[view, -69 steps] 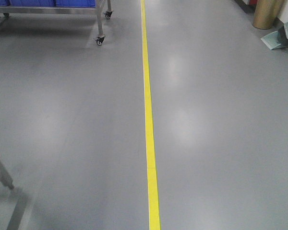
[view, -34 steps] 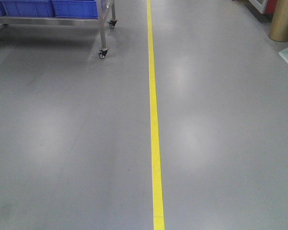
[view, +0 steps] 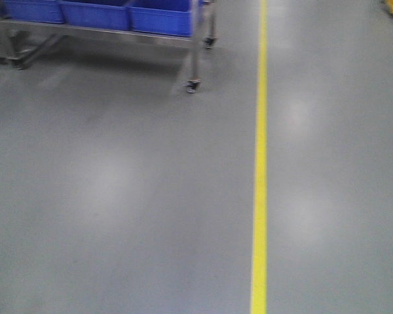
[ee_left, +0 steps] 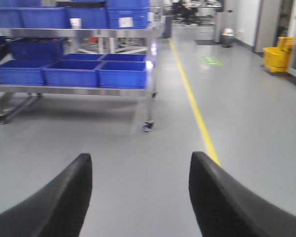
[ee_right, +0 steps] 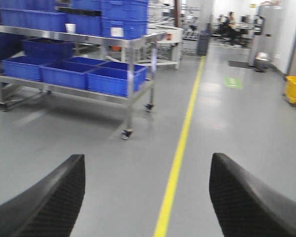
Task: Move and align brake pads A on conveyor
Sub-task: 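Drive the base along the yellow-lined aisle toward the steel table, then drive up to the steel table with two brake pads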
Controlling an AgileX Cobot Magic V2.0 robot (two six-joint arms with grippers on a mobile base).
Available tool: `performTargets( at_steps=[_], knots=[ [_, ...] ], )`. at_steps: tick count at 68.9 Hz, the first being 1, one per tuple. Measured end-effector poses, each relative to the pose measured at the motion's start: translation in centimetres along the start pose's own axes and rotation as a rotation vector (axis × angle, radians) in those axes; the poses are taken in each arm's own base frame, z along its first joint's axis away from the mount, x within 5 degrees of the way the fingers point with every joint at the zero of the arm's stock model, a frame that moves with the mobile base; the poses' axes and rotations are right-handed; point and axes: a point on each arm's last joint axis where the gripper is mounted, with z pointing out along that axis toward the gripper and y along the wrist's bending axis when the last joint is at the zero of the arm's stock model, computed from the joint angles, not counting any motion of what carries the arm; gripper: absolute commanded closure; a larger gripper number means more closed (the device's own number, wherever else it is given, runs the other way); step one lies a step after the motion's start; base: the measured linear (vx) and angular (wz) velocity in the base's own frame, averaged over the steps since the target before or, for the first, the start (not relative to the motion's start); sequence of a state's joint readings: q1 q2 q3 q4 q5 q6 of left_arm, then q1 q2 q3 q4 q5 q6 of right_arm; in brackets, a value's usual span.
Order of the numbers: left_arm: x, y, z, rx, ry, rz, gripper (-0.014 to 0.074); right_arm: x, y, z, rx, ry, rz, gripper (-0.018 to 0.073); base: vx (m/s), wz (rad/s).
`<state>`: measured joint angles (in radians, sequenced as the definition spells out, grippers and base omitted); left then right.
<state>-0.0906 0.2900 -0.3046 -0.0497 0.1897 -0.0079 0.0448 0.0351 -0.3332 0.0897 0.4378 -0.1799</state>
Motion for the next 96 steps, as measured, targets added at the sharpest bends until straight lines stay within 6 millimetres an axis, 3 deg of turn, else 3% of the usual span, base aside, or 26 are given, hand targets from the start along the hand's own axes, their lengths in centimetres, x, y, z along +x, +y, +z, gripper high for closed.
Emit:
performTargets(
  at_steps=[96],
  knots=[
    [0.00, 0.00, 0.00, 0.000, 0.000, 0.000, 0.0185, 0.00, 0.00, 0.00, 0.000, 0.000, 0.000, 0.0045, 0.25, 0.86]
  ],
)
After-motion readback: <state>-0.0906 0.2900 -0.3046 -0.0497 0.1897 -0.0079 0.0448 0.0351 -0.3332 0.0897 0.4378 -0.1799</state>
